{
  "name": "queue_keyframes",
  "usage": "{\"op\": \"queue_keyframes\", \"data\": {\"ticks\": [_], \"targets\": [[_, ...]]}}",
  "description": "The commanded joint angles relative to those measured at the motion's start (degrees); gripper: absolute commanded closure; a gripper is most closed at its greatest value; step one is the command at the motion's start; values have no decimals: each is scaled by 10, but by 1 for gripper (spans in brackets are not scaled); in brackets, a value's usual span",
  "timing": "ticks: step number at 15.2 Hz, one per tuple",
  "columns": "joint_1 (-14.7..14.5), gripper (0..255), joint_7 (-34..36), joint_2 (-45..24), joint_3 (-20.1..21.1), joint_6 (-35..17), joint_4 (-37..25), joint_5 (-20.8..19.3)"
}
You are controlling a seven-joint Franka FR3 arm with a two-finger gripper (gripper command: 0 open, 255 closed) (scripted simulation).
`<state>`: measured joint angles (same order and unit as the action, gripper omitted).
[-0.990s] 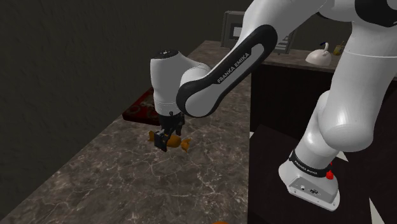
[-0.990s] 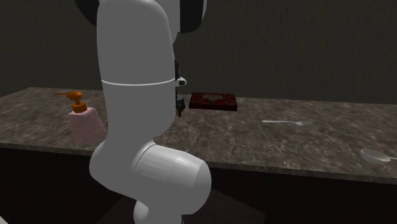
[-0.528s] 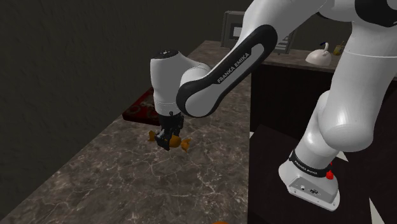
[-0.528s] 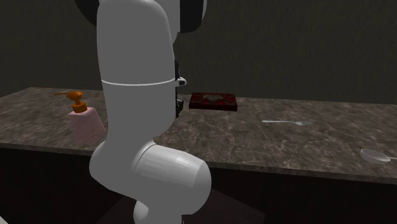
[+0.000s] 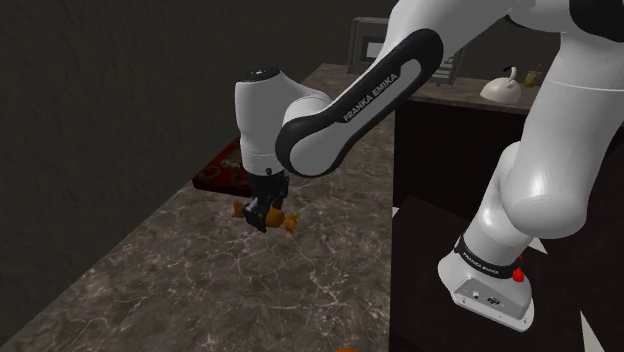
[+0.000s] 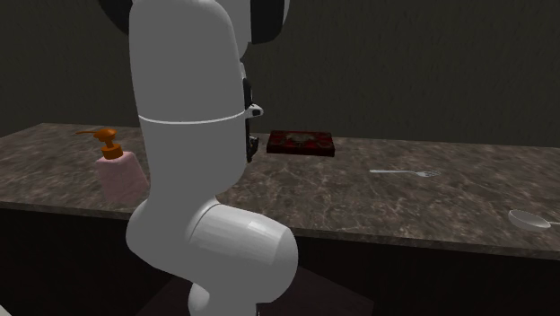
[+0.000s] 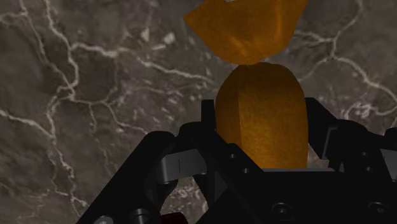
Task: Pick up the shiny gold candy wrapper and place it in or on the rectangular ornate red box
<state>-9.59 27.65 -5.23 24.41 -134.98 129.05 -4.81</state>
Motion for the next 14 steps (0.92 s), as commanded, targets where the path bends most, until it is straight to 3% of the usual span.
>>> {"op": "queue_keyframes", "data": {"ticks": [1, 14], "targets": [[1, 255, -5, 10, 1, 14, -5, 7], [4, 255, -31, 68, 1, 111, -50, 41]]}}
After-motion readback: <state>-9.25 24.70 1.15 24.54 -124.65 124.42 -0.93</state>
